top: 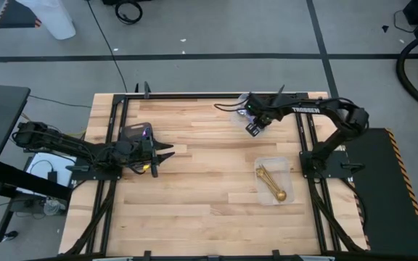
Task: Sort silverware by color (type)
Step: Put the purple spoon into the top transparent bin
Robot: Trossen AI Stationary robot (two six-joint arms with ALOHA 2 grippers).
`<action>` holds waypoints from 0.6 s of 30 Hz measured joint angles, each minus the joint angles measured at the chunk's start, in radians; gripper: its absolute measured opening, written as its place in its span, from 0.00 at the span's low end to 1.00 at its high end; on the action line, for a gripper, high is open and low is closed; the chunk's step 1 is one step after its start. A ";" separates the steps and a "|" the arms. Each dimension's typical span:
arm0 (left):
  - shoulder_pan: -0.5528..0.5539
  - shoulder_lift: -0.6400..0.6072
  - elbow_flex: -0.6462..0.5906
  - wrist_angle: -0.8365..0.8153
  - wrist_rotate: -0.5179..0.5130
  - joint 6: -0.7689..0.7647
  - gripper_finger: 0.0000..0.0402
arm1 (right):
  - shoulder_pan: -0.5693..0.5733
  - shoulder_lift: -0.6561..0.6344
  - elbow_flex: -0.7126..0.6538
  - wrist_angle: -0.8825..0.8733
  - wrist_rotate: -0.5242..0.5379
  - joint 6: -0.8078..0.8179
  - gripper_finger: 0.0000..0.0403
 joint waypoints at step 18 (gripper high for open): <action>0.000 0.000 0.000 0.000 0.000 -0.001 0.35 | -0.045 0.085 0.001 0.006 -0.081 0.007 0.11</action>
